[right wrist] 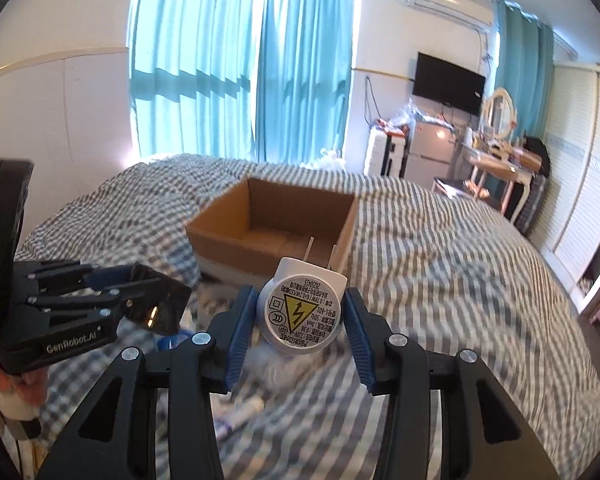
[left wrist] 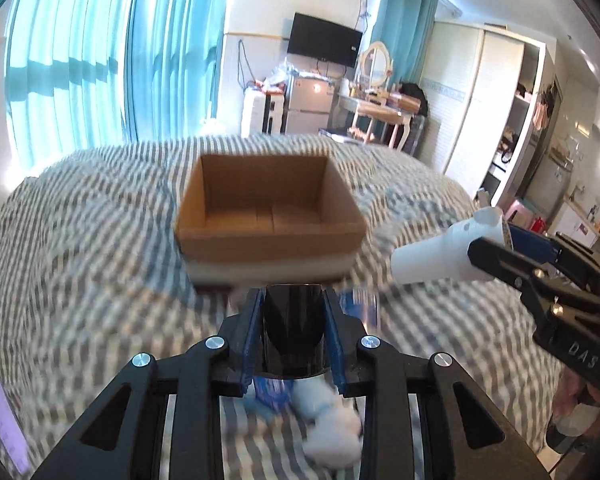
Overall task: Organize objects
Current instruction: 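Carry the hair dryer and plug adapter into the box and release both, then withdraw both tools from the box back toward the remaining items, then grasp the tissue pack with the left tool while the right tool grasps the floss container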
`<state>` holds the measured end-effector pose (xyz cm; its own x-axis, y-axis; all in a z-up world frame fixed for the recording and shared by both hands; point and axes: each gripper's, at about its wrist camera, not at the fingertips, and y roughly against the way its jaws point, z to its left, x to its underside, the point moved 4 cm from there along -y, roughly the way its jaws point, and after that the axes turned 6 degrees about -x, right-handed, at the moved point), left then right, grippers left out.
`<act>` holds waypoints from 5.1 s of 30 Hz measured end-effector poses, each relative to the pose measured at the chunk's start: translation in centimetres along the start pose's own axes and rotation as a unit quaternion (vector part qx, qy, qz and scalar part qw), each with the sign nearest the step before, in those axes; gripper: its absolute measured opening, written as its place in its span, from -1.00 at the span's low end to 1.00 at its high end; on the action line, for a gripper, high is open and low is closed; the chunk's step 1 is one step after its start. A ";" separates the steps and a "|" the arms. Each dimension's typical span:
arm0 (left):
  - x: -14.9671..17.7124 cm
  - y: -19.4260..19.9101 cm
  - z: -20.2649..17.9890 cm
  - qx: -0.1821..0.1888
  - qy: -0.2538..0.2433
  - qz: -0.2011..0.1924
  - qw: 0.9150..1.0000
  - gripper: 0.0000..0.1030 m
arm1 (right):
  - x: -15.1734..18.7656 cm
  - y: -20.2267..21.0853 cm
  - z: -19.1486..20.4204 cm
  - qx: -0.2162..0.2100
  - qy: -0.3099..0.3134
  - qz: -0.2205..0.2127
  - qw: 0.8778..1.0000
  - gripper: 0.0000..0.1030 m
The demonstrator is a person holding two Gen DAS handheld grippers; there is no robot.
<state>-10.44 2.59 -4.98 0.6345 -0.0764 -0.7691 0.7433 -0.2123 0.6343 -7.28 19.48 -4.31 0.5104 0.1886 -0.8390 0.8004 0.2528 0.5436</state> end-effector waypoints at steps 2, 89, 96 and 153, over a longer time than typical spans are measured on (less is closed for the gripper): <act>-2.0 -0.5 0.3 0.000 -0.002 -0.009 1.000 -0.42 | -2.0 -0.6 -0.1 -0.002 0.009 -0.007 1.000 -0.14; -9.0 10.0 0.5 -0.113 -0.051 -0.141 0.982 0.83 | -9.1 6.9 0.1 0.069 -0.020 -0.061 0.996 0.94; -5.7 10.2 0.9 -0.135 -0.032 -0.162 0.977 0.85 | -5.7 5.8 0.7 0.067 -0.027 -0.055 0.996 0.94; 6.7 -8.1 0.7 -0.059 0.009 0.094 0.994 -0.44 | 7.4 -14.1 -1.9 0.004 -0.137 0.171 0.976 0.59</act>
<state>-12.34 3.08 -15.36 0.7675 -0.0869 -0.6352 0.6300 -0.0810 0.7724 -15.39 19.12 -18.13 0.8115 -0.0001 -0.5844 0.5712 0.2119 0.7930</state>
